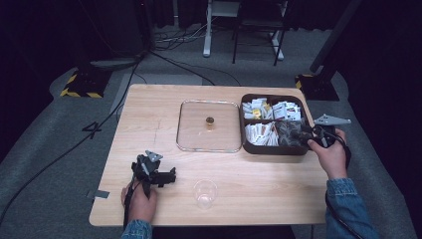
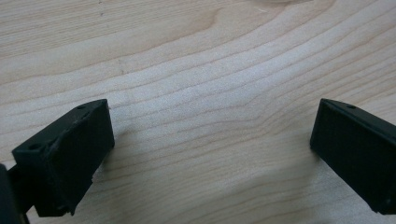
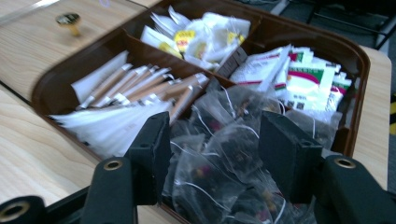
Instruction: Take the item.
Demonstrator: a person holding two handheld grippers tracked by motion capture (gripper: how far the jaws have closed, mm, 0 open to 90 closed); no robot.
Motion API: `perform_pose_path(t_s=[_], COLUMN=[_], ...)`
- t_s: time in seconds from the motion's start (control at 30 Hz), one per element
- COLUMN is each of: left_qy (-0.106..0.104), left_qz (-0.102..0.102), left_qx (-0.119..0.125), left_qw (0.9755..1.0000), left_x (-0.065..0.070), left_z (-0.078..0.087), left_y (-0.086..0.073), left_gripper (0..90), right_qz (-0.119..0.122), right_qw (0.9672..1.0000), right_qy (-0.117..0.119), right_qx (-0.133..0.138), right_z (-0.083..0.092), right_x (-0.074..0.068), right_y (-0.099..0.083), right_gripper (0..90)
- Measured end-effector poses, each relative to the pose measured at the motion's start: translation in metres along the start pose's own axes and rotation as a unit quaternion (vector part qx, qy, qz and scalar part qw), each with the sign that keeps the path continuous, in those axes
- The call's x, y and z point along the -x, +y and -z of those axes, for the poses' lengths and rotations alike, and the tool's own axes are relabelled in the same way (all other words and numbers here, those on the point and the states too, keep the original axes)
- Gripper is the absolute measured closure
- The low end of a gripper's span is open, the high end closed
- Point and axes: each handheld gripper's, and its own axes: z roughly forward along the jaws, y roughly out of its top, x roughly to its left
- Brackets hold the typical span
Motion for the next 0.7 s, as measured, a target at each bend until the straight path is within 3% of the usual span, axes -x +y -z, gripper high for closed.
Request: perform_pose_path(t_s=[0.2, 0.47, 0.7], left_qy=[0.0, 0.0, 0.002], left_qz=[0.0, 0.0, 0.003], left_qx=[0.0, 0.0, 0.001], left_qw=[1.0, 1.0, 1.0], left_x=[0.0, 0.0, 0.001], left_z=[0.0, 0.0, 0.0], left_y=[0.0, 0.0, 0.0], left_gripper=[0.0, 0.0, 0.0], right_qz=[0.006, 0.025, 0.035], right_qw=[0.9997, 0.9985, 0.9977], right_qy=[-0.018, -0.04, -0.047], right_qx=[-0.015, -0.028, -0.034], right_z=[-0.013, -0.023, -0.031], right_x=[0.002, 0.009, 0.012], right_y=[-0.008, -0.013, -0.016], right_gripper=[44.3, 57.2, 60.5])
